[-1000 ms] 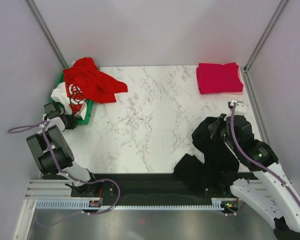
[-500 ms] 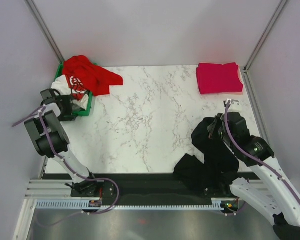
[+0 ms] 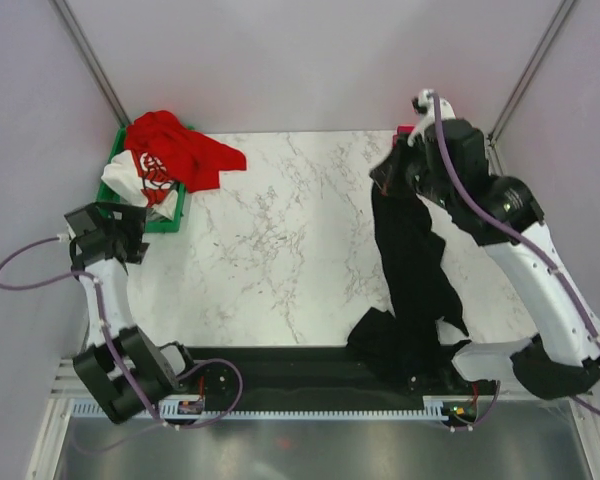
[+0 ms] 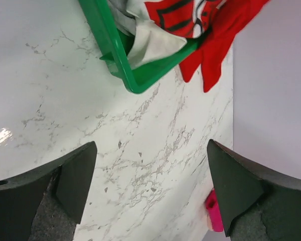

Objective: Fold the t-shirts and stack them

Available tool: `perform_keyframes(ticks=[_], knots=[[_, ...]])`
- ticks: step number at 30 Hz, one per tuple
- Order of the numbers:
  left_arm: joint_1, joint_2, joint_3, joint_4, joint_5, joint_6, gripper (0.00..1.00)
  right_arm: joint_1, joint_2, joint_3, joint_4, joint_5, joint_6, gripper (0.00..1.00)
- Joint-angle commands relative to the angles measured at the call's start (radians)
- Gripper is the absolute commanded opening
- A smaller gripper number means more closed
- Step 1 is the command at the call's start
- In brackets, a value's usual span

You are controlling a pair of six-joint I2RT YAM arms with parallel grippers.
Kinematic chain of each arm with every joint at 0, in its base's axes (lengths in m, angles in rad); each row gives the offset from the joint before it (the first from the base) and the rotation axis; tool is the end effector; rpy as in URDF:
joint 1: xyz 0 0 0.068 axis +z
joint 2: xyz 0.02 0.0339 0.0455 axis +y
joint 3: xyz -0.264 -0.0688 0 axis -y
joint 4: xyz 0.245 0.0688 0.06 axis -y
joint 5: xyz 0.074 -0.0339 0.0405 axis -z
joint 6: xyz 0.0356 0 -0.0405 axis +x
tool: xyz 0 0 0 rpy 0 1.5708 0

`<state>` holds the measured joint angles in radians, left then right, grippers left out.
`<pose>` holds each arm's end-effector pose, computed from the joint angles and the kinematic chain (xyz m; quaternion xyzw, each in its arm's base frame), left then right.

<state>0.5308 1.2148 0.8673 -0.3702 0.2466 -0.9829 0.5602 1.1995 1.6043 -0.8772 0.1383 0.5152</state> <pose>0.2291 0.1244 0.2626 -0.5834 0.6918 -0.2011 0.3750 0.1916 0.1144 0.4614 0.0169 0.8515 0.2161 0.4775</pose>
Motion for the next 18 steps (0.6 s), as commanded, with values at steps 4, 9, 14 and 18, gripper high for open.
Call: perform_keyframes(ticks=[4, 9, 14, 18], knots=[[0.0, -0.326, -0.027, -0.117, 0.006, 0.194, 0.96, 0.116, 0.337, 1.02, -0.112, -0.002, -0.073, 0.0], [-0.015, -0.388, 0.067, -0.22, 0.01, 0.303, 0.96, 0.113, 0.133, 0.666, -0.043, 0.454, -0.098, 0.0], [-0.11, -0.426, 0.061, -0.259, 0.028, 0.354, 0.95, 0.041, -0.086, 0.09, -0.078, 0.908, 0.046, 0.32], [-0.238, -0.41, 0.03, -0.3, -0.006, 0.406, 0.99, -0.257, -0.117, -0.386, -0.086, 0.497, 0.115, 0.98]])
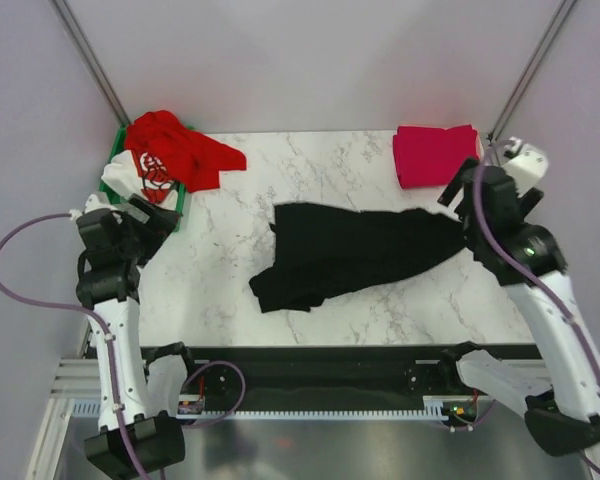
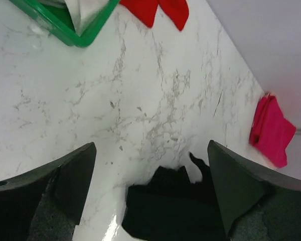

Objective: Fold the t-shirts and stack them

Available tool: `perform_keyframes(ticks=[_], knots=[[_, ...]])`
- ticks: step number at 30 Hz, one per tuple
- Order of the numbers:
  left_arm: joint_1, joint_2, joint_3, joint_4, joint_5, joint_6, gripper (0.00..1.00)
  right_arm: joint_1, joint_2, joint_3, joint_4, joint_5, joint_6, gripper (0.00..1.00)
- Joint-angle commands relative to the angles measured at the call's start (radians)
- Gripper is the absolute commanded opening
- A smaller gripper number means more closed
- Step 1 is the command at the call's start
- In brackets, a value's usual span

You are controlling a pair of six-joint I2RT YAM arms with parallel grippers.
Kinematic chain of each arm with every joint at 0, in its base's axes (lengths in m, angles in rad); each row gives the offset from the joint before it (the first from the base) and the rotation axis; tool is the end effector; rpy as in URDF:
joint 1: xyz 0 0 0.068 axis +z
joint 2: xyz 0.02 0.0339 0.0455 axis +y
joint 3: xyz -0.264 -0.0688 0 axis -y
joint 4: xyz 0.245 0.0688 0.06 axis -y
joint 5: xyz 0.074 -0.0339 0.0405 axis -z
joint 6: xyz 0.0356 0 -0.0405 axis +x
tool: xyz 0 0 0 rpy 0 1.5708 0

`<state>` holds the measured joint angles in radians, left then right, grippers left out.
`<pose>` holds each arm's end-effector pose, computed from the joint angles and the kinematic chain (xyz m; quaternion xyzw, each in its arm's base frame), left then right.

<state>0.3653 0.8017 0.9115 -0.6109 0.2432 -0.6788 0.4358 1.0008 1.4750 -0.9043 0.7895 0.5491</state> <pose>0.1605 0.0522 0.3375 -0.3723 0.7711 -0.1821 0.4835 0.1540 0.0438 0.4597 0.2513 0.7640 -0.0496 0.5922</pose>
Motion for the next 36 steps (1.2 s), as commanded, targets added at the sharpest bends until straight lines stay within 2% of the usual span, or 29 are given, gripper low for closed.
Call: perform_keyframes(ticks=[1, 3, 5, 8, 11, 14, 16, 17, 18, 19, 22, 25, 27, 36], knots=[[-0.147, 0.017, -0.022, -0.07, -0.021, 0.107, 0.99, -0.197, 0.105, -0.313, -0.047, -0.227, 0.089, 0.98], [-0.225, 0.049, -0.042, -0.09, -0.083, 0.116, 0.99, -0.201, 0.119, -0.44, 0.0, -0.329, 0.116, 0.98], [-0.305, 0.063, -0.068, -0.093, -0.114, 0.119, 0.99, -0.201, 0.06, -0.491, 0.093, -0.441, 0.123, 0.98], [-0.354, 0.085, -0.097, -0.087, -0.113, 0.105, 0.96, -0.193, -0.007, -0.502, 0.169, -0.536, 0.101, 0.98], [-0.463, 0.119, -0.134, -0.043, -0.116, 0.079, 0.93, -0.163, -0.031, -0.486, 0.206, -0.631, 0.077, 0.95], [-0.554, 0.165, -0.155, -0.029, -0.163, 0.073, 0.91, -0.05, -0.013, -0.502, 0.269, -0.72, 0.094, 0.89], [-0.597, 0.175, -0.163, -0.026, -0.156, 0.079, 0.89, 0.062, 0.027, -0.498, 0.289, -0.698, 0.118, 0.86], [-0.604, 0.177, -0.164, -0.026, -0.147, 0.085, 0.88, 0.184, 0.076, -0.495, 0.292, -0.647, 0.149, 0.85], [-0.609, 0.169, -0.166, -0.026, -0.127, 0.099, 0.88, 0.242, 0.1, -0.498, 0.297, -0.629, 0.169, 0.82], [-0.612, 0.159, -0.168, -0.027, -0.121, 0.107, 0.88, 0.347, 0.125, -0.502, 0.32, -0.61, 0.189, 0.77], [-0.611, 0.091, -0.178, -0.038, -0.127, 0.137, 0.87, 0.524, 0.232, -0.518, 0.38, -0.543, 0.244, 0.72], [-0.612, 0.018, -0.175, -0.049, -0.113, 0.148, 0.87, 0.598, 0.369, -0.49, 0.447, -0.548, 0.232, 0.68], [-0.612, -0.021, -0.18, -0.047, -0.116, 0.151, 0.87, 0.601, 0.467, -0.446, 0.456, -0.558, 0.203, 0.64], [-0.618, -0.053, -0.187, -0.038, -0.116, 0.156, 0.86, 0.6, 0.64, -0.343, 0.436, -0.489, 0.158, 0.58]])
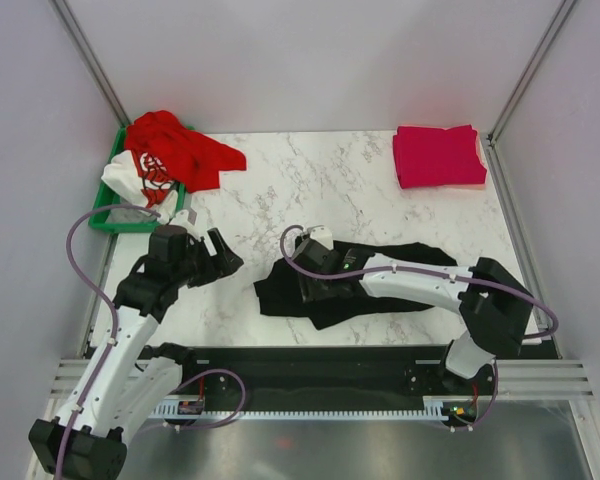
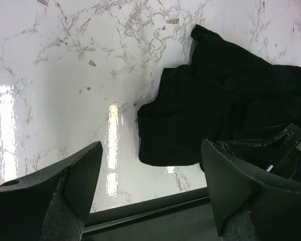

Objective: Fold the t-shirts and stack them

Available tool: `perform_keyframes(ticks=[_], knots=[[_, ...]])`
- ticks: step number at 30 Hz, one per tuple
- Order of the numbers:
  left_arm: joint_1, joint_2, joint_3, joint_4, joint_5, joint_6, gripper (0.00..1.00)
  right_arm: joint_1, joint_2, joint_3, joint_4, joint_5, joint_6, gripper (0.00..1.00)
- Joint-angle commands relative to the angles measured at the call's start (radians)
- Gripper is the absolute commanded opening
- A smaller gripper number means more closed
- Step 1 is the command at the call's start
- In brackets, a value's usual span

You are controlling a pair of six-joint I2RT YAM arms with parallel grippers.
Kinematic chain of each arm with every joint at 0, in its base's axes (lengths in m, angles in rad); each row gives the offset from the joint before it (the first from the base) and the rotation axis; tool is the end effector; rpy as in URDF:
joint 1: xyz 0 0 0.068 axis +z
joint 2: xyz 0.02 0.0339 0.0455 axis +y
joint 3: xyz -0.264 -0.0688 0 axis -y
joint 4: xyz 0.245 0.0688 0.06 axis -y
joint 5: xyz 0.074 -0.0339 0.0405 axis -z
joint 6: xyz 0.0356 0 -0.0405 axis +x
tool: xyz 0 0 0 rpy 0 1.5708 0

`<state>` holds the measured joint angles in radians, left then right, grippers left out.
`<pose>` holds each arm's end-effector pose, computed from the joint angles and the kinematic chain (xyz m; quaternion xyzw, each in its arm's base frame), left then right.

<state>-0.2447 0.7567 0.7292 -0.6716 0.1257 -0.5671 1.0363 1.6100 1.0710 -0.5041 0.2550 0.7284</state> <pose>0.1525 -0.0427 0.2776 -0.1190 0.8972 -0.2187 0.3646 0.1738 0.2760 0.2093 -0.1141 0.9513 0.1218 0.2591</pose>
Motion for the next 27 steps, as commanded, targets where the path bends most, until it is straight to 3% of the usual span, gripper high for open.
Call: perform_keyframes(ticks=[1, 11, 21, 27], knots=[[-0.008, -0.01, -0.005, 0.023, 0.002, 0.045, 0.86, -0.001, 0.045, 0.07, 0.035, 0.052, -0.032, 0.56], [-0.015, -0.013, -0.005, 0.029, -0.001, 0.046, 0.86, -0.047, 0.087, 0.069, -0.033, 0.15, -0.027, 0.47], [-0.022, -0.008, -0.008, 0.029, -0.006, 0.044, 0.86, -0.062, 0.09, 0.035, 0.002, 0.124, -0.037, 0.44], [-0.027, -0.007, -0.008, 0.029, -0.014, 0.042, 0.85, -0.062, 0.091, 0.02, 0.024, 0.092, -0.027, 0.34]])
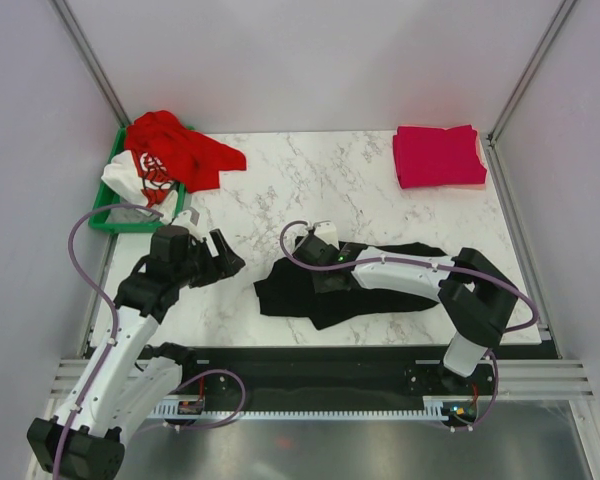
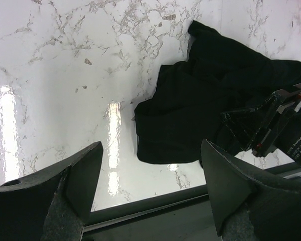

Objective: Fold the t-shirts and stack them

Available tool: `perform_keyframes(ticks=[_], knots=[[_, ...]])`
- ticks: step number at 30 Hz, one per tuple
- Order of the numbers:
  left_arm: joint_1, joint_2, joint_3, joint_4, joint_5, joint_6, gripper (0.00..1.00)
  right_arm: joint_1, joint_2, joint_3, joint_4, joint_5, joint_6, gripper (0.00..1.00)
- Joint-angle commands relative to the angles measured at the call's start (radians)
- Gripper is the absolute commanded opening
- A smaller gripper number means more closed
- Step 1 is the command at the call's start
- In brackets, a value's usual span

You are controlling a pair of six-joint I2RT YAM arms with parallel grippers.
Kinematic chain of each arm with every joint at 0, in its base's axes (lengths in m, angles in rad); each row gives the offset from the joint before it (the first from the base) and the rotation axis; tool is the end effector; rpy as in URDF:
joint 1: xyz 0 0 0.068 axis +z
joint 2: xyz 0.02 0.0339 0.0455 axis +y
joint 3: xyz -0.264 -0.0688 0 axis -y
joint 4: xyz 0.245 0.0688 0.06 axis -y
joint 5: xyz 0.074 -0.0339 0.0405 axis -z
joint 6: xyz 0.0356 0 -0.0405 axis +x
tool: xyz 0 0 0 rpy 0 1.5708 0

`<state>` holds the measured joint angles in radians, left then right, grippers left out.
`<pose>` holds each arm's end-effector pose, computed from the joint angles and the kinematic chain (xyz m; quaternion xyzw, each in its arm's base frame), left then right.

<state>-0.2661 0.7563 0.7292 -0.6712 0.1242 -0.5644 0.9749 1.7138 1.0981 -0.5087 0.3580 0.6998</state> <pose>0.1515 -0.0459 0.2777 -0.1085 0.8985 -0.2216 0.3632 0.2004 0.2733 0.1855 -0.0925 0.9560 0.0456 0.2748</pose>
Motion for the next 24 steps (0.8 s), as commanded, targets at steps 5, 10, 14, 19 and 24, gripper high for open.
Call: perform_keyframes(ticks=[5, 10, 14, 19, 24], knots=[[-0.005, -0.005, -0.007, 0.028, -0.015, 0.041, 0.85, -0.002, -0.049, -0.006, 0.021, -0.002, 0.006, 0.15], [-0.009, 0.0, -0.007, 0.028, -0.017, 0.04, 0.85, -0.001, -0.127, -0.001, -0.011, 0.007, -0.003, 0.0], [-0.012, 0.0, -0.008, 0.028, -0.023, 0.04, 0.83, -0.059, -0.252, 0.063, -0.164, 0.09, -0.039, 0.0], [-0.03, 0.034, -0.017, 0.032, -0.034, 0.0, 0.8, -0.375, -0.6, 0.256, -0.347, 0.32, -0.175, 0.0], [-0.128, 0.13, -0.086, 0.125, -0.043, -0.083, 0.82, -0.495, -0.772, 0.368, -0.425, 0.53, -0.223, 0.0]])
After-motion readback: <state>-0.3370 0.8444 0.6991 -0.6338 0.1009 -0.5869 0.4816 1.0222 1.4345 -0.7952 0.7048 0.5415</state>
